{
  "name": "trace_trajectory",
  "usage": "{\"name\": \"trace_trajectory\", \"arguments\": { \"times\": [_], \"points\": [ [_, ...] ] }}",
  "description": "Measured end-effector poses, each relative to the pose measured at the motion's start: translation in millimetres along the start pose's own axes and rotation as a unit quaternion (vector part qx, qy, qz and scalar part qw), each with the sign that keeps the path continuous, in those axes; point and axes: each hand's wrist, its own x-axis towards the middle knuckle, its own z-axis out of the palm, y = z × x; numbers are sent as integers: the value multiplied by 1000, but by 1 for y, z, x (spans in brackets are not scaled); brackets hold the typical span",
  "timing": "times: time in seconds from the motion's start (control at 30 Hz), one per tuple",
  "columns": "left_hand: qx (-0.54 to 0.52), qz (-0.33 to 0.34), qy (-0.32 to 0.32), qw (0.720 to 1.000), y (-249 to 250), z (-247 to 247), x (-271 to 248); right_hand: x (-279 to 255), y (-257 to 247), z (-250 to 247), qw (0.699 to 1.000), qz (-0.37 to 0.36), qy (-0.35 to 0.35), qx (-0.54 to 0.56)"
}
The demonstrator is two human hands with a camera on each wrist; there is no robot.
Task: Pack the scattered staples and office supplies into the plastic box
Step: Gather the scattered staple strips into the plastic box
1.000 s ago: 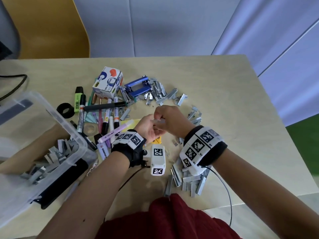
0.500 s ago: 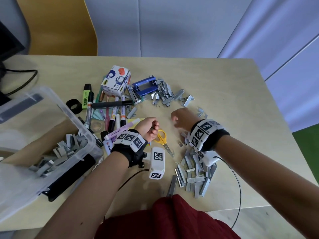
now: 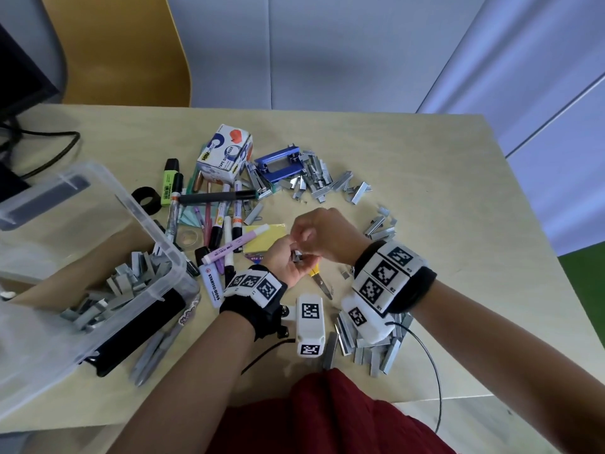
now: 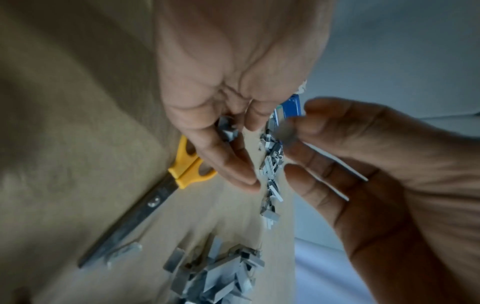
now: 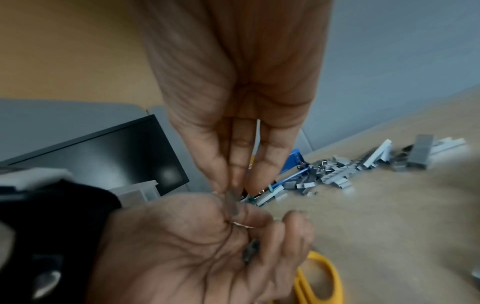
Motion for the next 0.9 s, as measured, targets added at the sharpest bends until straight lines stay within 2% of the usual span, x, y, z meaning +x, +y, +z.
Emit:
{"name": "trace_trajectory", "arguments": {
  "times": [0.17, 0.27, 0.5, 0.63, 0.73, 0.83, 0.9],
  "points": [
    [-13, 3, 4, 1000, 9, -8, 4, 31, 11, -1, 998, 24, 57, -29],
    [13, 12, 10, 1000, 15, -16, 5, 55, 24, 4, 992, 30, 16, -125],
    [5, 15, 33, 999, 22, -26, 6, 73, 21, 14, 960, -43, -69, -269],
    [-10, 15, 38, 999, 23, -24, 6, 72, 24, 19, 954, -46, -81, -286],
    [-12, 17, 35, 999, 22, -22, 7, 69, 30, 22, 950, -17, -89, -300],
    [-20, 17, 34, 999, 21, -19, 8, 63, 29, 17, 969, 24, -70, -236],
    [-25, 15, 29, 999, 21, -16, 7, 54, 22, 10, 983, 16, -32, -182]
  ]
}}
